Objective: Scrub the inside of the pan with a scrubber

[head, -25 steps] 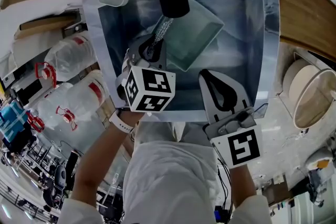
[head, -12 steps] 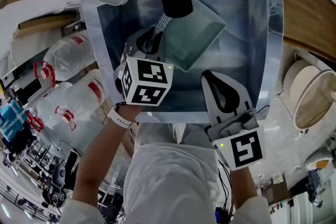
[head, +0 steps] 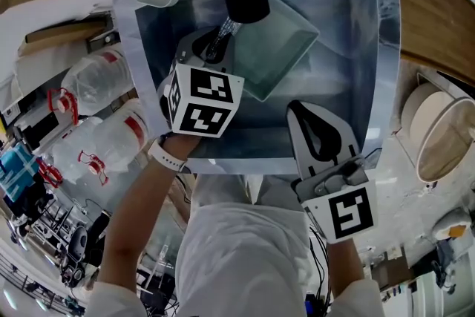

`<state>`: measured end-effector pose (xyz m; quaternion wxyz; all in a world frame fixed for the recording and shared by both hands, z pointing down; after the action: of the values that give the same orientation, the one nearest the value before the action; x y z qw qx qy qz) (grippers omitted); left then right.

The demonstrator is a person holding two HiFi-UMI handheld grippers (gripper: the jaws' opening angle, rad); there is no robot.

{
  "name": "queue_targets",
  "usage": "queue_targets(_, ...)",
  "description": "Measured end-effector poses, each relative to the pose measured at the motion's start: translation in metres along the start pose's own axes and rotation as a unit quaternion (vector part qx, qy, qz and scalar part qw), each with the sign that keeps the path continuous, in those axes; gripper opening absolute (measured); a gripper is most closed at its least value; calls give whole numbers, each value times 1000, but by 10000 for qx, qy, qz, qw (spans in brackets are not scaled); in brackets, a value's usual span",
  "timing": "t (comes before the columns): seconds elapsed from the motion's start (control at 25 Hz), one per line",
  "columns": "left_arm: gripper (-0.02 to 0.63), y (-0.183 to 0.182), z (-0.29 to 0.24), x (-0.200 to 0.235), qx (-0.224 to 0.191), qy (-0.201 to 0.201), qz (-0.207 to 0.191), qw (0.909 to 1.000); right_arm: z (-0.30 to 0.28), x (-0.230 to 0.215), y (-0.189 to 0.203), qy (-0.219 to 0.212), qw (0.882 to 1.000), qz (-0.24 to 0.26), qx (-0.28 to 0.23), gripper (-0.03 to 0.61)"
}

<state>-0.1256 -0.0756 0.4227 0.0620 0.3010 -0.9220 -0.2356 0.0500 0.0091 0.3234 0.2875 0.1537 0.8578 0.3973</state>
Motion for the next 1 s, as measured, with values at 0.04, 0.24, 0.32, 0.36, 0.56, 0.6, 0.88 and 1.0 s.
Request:
queue_targets(0.04,74,-3,-2,2,-14,13,23,10000,0,0,0,5,10000,-4,-1,9)
queue_targets(0.24,74,-15,-9,4,-77,41,-4,10000,3,-2,0,34,10000,-17,-37,9)
queue_targets(0.32,74,-16,-9,4,-81,58,-23,9999,5,-3,1,36,10000,-15,-17,9)
queue_targets(0.36,74,-16,-9,4,-77,68,-34,9999,5,-4,1,39,10000,-15,-8,9)
queue_targets(0.56,74,-3,-1,4,17,137,-63,9999,6,-4,2,23,9999,87,-51,9)
queue_targets(0.6,74,1,1,3,45,139,-70,9999,6,-3,1,5,9998,159,-90,9)
queue_targets(0.88,74,23,15,0,62,35,-65,10000,4,7,3,-77,10000,33,-32,9)
queue_targets(1.0,72,20,12,-2,88,73,-40,9999,4,10,3,-92,9999,38,-56,9)
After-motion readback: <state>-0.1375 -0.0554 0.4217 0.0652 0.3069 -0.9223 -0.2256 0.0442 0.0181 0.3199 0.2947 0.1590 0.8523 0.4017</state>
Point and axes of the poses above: the fingertips, and each gripper's own axes: z backward along the fingers, x to its left, y out of its underside, the point moved 7 cm from there along z, backward along the fingers, and after that the axes turned 4 degrees about y, right-handed, at the moved point
